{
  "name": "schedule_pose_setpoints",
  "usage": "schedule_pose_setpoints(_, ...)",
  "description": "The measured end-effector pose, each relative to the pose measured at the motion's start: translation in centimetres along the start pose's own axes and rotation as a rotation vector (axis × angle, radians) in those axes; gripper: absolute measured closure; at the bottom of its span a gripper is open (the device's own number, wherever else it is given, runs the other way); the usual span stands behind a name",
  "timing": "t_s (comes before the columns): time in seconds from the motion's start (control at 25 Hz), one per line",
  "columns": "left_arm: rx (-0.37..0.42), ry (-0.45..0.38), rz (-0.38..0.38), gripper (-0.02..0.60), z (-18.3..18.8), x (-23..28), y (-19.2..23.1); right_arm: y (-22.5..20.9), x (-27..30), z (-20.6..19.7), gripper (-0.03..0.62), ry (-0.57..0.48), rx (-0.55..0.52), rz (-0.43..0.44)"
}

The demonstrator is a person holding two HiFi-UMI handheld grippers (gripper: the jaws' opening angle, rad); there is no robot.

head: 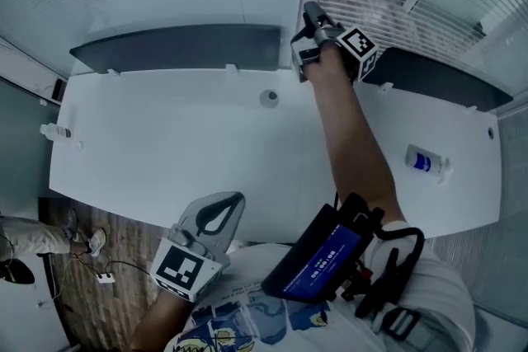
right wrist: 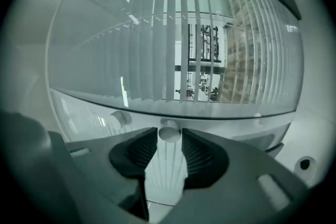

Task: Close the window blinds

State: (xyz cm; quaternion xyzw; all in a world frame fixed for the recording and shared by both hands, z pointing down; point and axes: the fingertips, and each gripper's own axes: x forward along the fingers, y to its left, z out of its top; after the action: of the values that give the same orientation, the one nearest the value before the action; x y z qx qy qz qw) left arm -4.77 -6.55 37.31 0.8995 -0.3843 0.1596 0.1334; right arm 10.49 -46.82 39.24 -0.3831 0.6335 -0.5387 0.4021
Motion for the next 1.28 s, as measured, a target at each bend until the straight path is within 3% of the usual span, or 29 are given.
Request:
schedule_pose_setpoints(0.24,0.002,-0.003,0.003,0.578,0.0,-0.1,0.0,0.0,0.4,0.1,0.473,0.009,0.032,-0.013)
schedule_pose_setpoints(0.4,-0.006,0.003,0.004,0.578,0.0,0.0,0.1,0.0,0.4,0.3,0.473,0.016,-0.104,-0.067)
schedule_pose_setpoints(0.88,-0.011,0.005,0.002,0.578,-0.1,0.0,0.1,0.6,0.6,-0.2,0.470,0.195,-1.003,-0.466)
schedule_pose_setpoints(1.08,-0.024,0.005,0.005,0.578,-0.1,0.0,0.0,0.5,0.6,-0.3,0.470,0.237,-1.270,-0.558)
schedule_pose_setpoints(1.28,-0.027,0.005,0.005,0.578,-0.1,0.0,0.0,1.4,1.1,-0.8,0.470,0.268,-1.652,-0.623)
